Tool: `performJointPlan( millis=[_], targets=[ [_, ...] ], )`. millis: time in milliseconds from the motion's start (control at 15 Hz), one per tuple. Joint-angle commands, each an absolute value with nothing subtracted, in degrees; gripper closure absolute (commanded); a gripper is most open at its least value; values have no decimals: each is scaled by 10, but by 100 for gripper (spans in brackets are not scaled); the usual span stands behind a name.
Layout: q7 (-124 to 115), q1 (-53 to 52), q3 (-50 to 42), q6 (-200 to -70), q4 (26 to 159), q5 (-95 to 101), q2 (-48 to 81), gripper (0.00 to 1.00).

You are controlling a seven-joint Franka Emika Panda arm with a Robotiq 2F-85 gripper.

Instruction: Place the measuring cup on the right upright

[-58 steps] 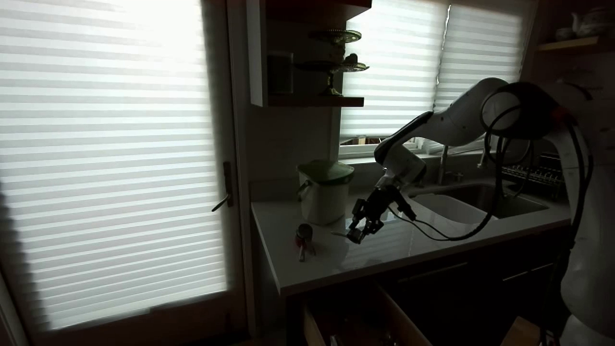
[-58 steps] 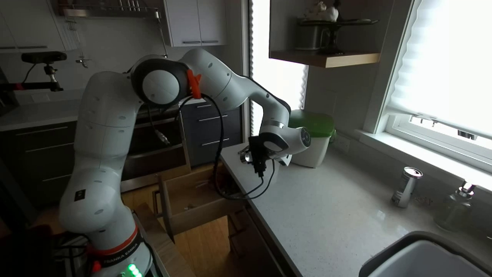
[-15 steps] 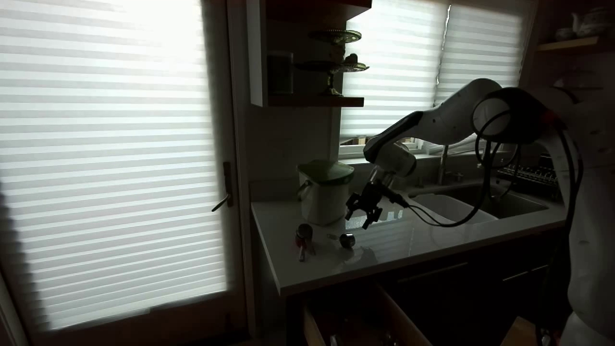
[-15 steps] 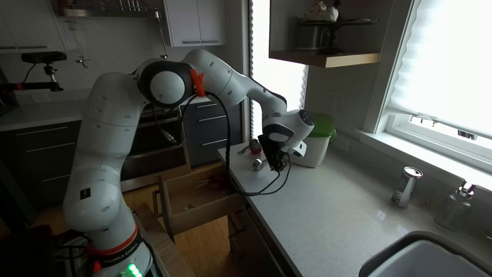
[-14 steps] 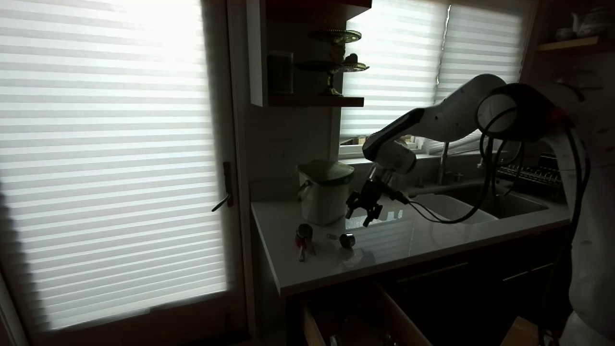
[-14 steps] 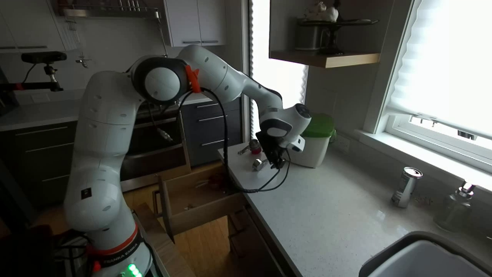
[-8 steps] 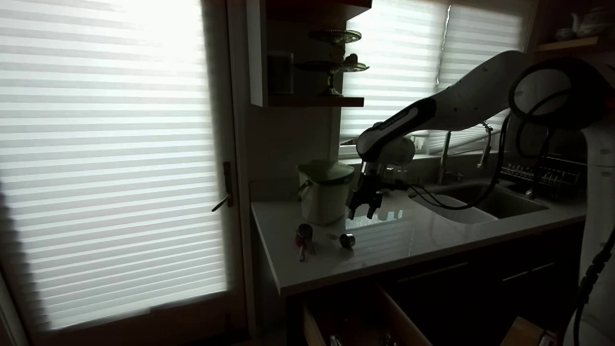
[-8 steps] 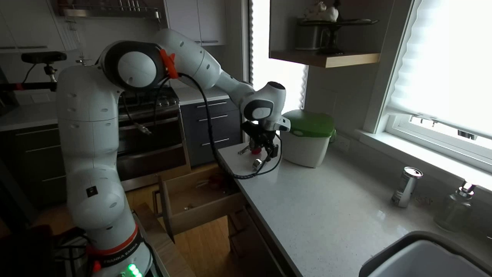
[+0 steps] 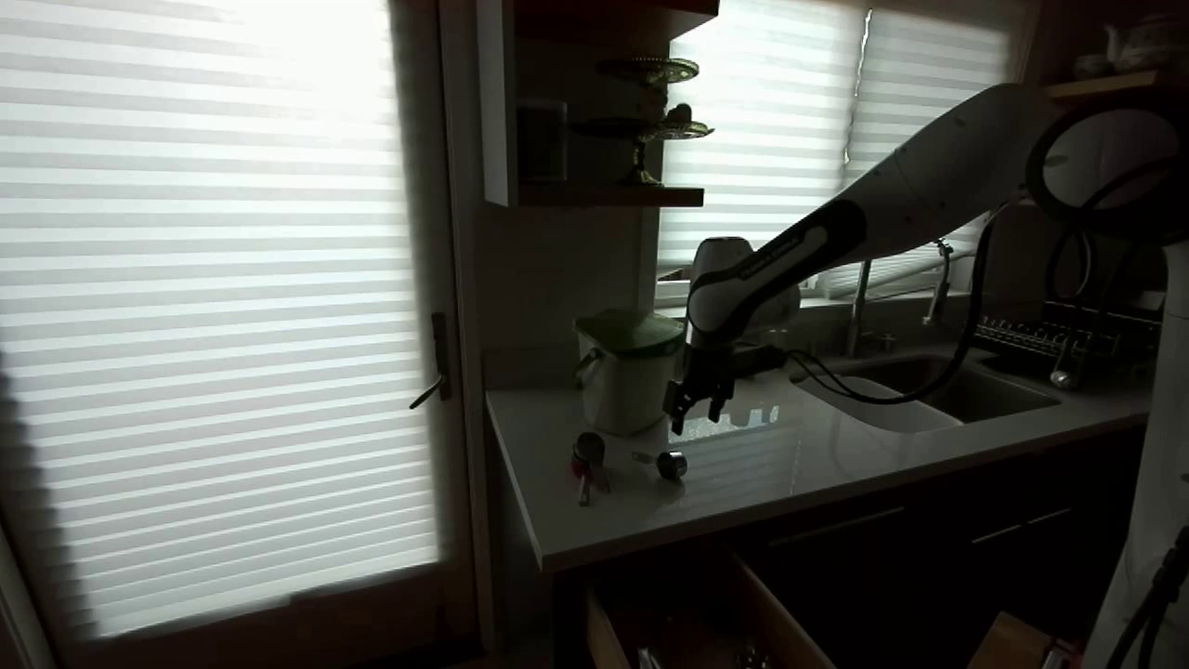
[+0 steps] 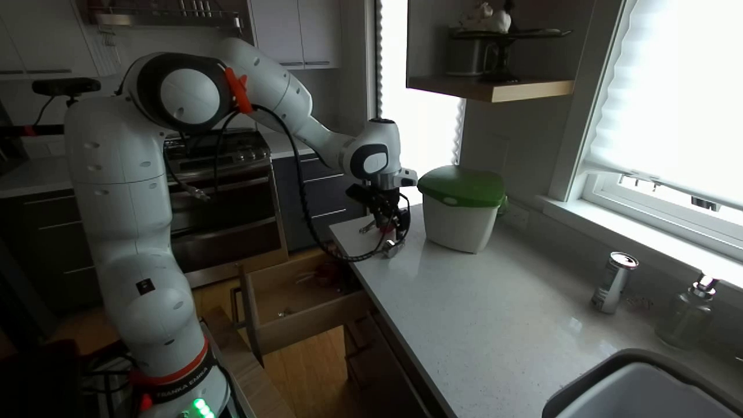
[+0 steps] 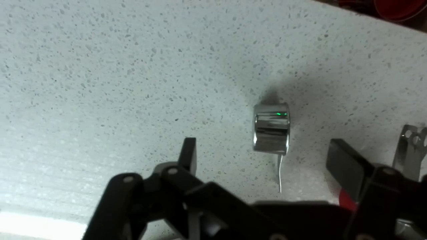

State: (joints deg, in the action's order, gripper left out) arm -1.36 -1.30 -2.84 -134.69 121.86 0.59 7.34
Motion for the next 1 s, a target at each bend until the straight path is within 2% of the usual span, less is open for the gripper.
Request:
performJointPlan(
  millis=[0, 933],
  targets=[
    [-39, -12, -22, -1338, 1212, 33, 87, 0],
    [-239, -57, -23, -1346, 1194, 147, 149, 0]
  ],
)
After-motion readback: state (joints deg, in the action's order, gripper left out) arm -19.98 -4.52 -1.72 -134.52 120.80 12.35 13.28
